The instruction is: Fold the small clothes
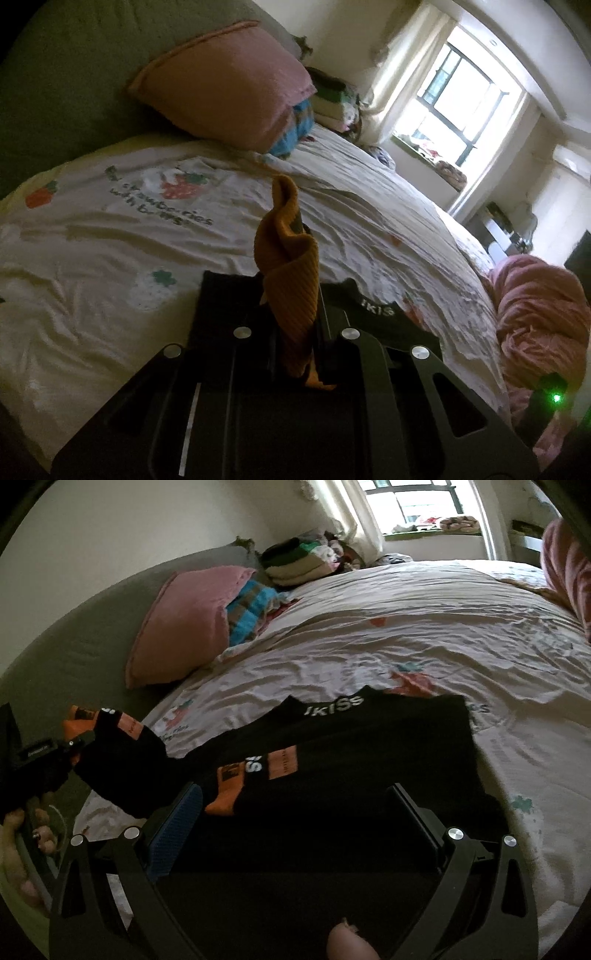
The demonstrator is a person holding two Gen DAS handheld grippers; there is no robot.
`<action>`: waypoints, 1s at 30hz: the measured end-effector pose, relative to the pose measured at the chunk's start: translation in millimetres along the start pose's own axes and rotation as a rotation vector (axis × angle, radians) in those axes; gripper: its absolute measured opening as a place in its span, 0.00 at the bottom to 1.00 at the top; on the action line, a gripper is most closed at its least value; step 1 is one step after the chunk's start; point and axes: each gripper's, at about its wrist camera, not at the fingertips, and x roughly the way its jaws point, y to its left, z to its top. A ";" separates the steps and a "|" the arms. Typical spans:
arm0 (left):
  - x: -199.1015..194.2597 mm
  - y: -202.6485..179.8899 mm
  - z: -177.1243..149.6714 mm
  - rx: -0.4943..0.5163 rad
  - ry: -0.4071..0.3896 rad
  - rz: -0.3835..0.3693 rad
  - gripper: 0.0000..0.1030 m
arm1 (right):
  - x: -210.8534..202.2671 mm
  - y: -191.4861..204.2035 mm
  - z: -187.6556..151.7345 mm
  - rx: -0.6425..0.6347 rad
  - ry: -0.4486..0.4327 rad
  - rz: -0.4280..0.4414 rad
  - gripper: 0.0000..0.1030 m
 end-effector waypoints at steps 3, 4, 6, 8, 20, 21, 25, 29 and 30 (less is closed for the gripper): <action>10.7 -14.1 -3.1 0.015 0.029 -0.024 0.07 | -4.1 -10.5 0.7 0.018 -0.010 -0.008 0.96; 13.8 -18.8 -4.4 0.019 0.038 -0.032 0.07 | -5.1 -13.7 0.6 0.024 -0.011 -0.012 0.96; 18.6 -28.6 -5.9 0.032 0.048 -0.045 0.07 | -8.9 -21.4 1.2 0.035 -0.019 -0.019 0.96; 23.2 -39.3 -7.9 0.053 0.056 -0.055 0.07 | -12.2 -26.9 1.7 0.040 -0.028 -0.023 0.96; 56.4 -86.8 -21.5 0.105 0.133 -0.127 0.07 | -25.5 -69.6 4.1 0.113 -0.061 -0.077 0.96; 59.1 -89.0 -22.5 0.105 0.141 -0.131 0.07 | -26.4 -72.0 4.0 0.115 -0.062 -0.080 0.96; 74.2 -98.9 -32.1 0.131 0.169 -0.136 0.07 | -28.1 -80.3 2.6 0.125 -0.066 -0.091 0.96; 90.0 -101.6 -43.6 0.120 0.217 -0.145 0.07 | -28.2 -86.2 1.3 0.133 -0.063 -0.101 0.96; 91.6 -102.8 -45.8 0.124 0.222 -0.147 0.07 | -28.3 -87.6 0.8 0.134 -0.063 -0.106 0.96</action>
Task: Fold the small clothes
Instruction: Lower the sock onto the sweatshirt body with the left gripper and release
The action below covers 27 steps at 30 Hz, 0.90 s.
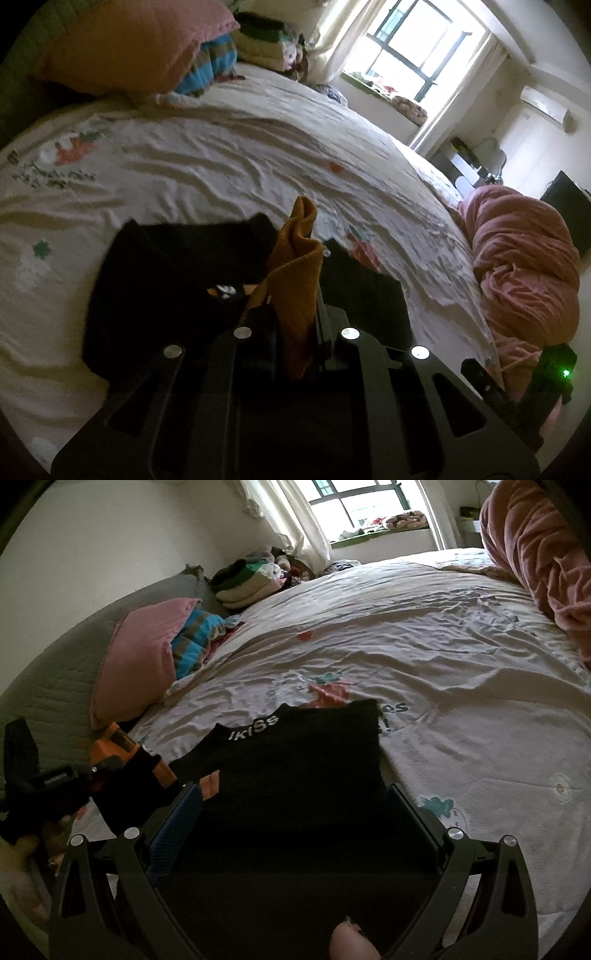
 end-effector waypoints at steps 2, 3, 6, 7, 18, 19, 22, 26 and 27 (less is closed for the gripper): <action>7.9 -3.8 -4.0 0.015 0.021 0.002 0.07 | 0.1 -2.5 -0.1 0.005 0.000 -0.006 0.96; 10.6 -6.1 -5.9 0.019 0.029 -0.001 0.07 | -0.1 -4.9 0.2 0.012 0.000 -0.011 0.96; 21.6 -13.3 -13.2 0.044 0.052 -0.004 0.07 | -2.0 -9.7 0.8 0.020 -0.007 -0.016 0.96; 26.7 -15.8 -16.5 0.057 0.064 -0.004 0.07 | -2.1 -10.8 1.0 0.021 -0.008 -0.020 0.96; 48.2 -34.3 -42.4 0.090 0.161 -0.107 0.27 | -3.0 -20.4 2.2 0.042 -0.008 -0.037 0.96; 47.1 -34.7 -43.1 0.093 0.161 -0.123 0.29 | -3.1 -20.9 2.5 0.043 -0.008 -0.039 0.96; 43.0 -32.2 -42.5 0.083 0.158 -0.149 0.43 | -0.9 -19.6 2.3 0.039 0.001 -0.040 0.96; 28.4 -23.1 -34.7 0.101 0.105 -0.082 0.57 | 11.7 -6.6 -1.1 0.007 0.042 -0.017 0.96; 25.7 -19.0 -33.0 0.097 0.100 -0.062 0.61 | 17.7 0.1 -3.2 -0.013 0.065 -0.007 0.96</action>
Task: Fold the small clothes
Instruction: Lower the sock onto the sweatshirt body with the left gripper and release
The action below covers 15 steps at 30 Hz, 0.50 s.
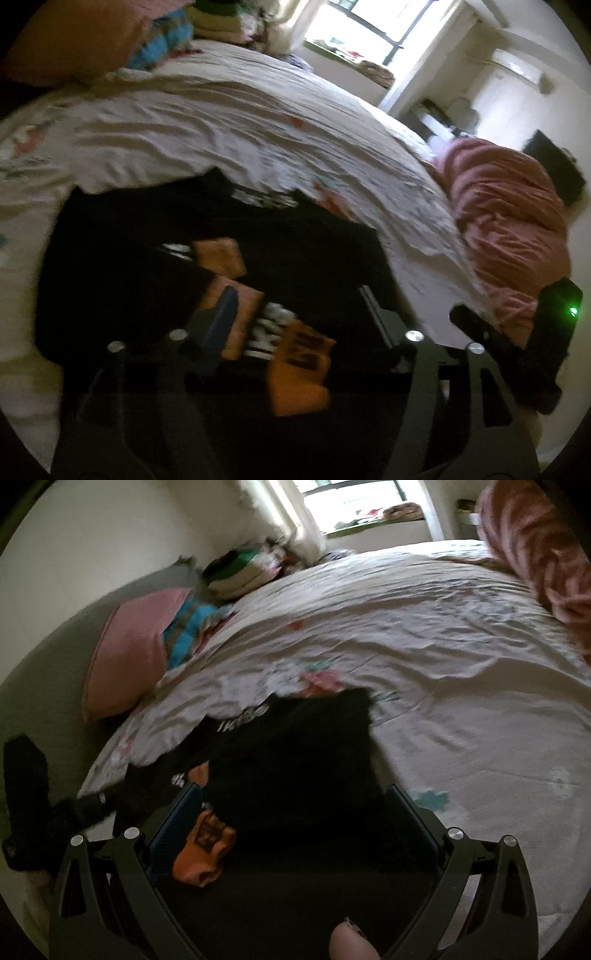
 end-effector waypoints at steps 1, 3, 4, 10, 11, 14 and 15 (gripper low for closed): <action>-3.2 4.7 1.3 -0.006 -0.004 0.018 0.62 | 5.3 7.0 -1.9 -0.016 0.019 0.002 0.96; -11.2 14.6 3.6 -0.002 -0.027 0.082 0.78 | 16.3 23.7 -7.2 -0.058 0.057 0.041 0.95; -14.3 18.3 4.8 0.001 -0.040 0.111 0.82 | 21.6 32.3 -10.2 -0.077 0.074 0.048 0.95; -39.1 55.4 5.8 -0.034 -0.088 0.249 0.91 | 64.2 81.2 -33.5 -0.198 0.188 0.073 0.94; -43.2 62.8 5.7 -0.046 -0.097 0.262 0.91 | 72.0 86.0 -38.7 -0.210 0.211 0.049 0.94; -50.2 81.1 5.9 -0.084 -0.107 0.274 0.91 | 84.3 86.4 -48.6 -0.192 0.247 0.021 0.87; -51.9 86.7 5.8 -0.097 -0.108 0.273 0.91 | 86.1 85.8 -50.5 -0.182 0.250 0.020 0.85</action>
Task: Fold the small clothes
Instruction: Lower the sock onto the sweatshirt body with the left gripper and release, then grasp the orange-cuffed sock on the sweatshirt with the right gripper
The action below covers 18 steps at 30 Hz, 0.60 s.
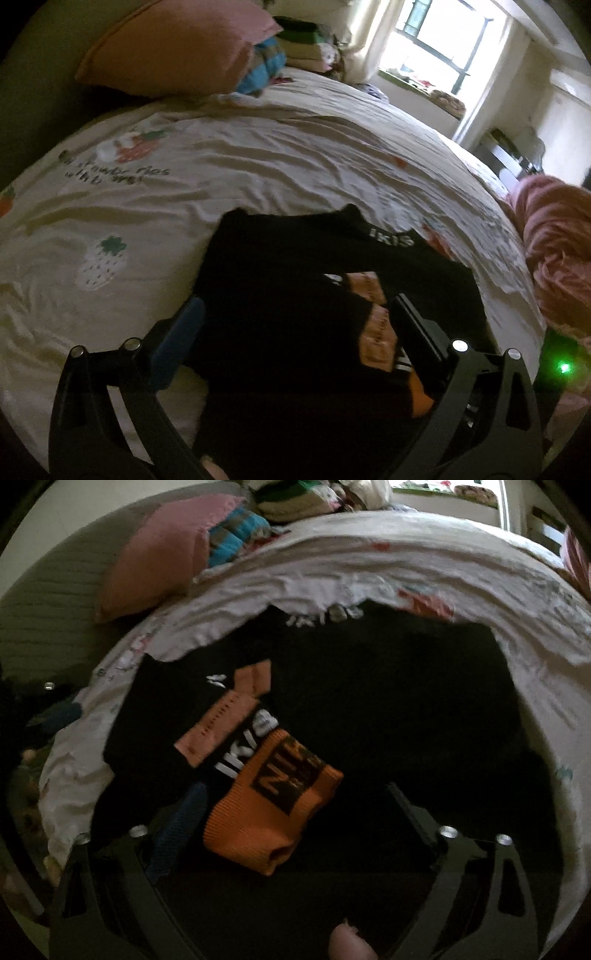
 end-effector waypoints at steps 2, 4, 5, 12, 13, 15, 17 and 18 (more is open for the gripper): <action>-0.1 8.3 0.1 -0.016 -0.002 0.002 0.91 | 4.7 -1.0 -1.9 0.020 0.004 0.002 0.79; -0.1 13.4 0.0 -0.028 -0.004 0.001 0.91 | 8.7 -1.3 -3.5 0.030 0.007 0.005 0.64; -0.4 15.6 -0.2 -0.033 -0.003 -0.005 0.91 | 10.7 -0.7 -4.5 0.031 0.005 0.011 0.53; -3.0 26.0 -2.3 -0.041 -0.008 0.004 0.91 | -7.3 9.9 2.0 -0.021 -0.081 0.049 0.13; -3.2 27.9 -2.3 -0.044 -0.008 0.011 0.91 | -12.0 12.4 4.2 -0.035 -0.095 0.053 0.13; -3.9 31.7 -1.8 -0.051 -0.006 0.019 0.91 | -25.4 19.2 13.6 -0.072 -0.132 0.076 0.12; -5.5 34.4 -1.7 -0.061 -0.010 0.014 0.91 | -34.8 24.4 25.2 -0.097 -0.159 0.095 0.12; -5.3 34.7 -1.5 -0.062 -0.011 0.012 0.91 | -38.4 26.8 30.4 -0.110 -0.173 0.095 0.12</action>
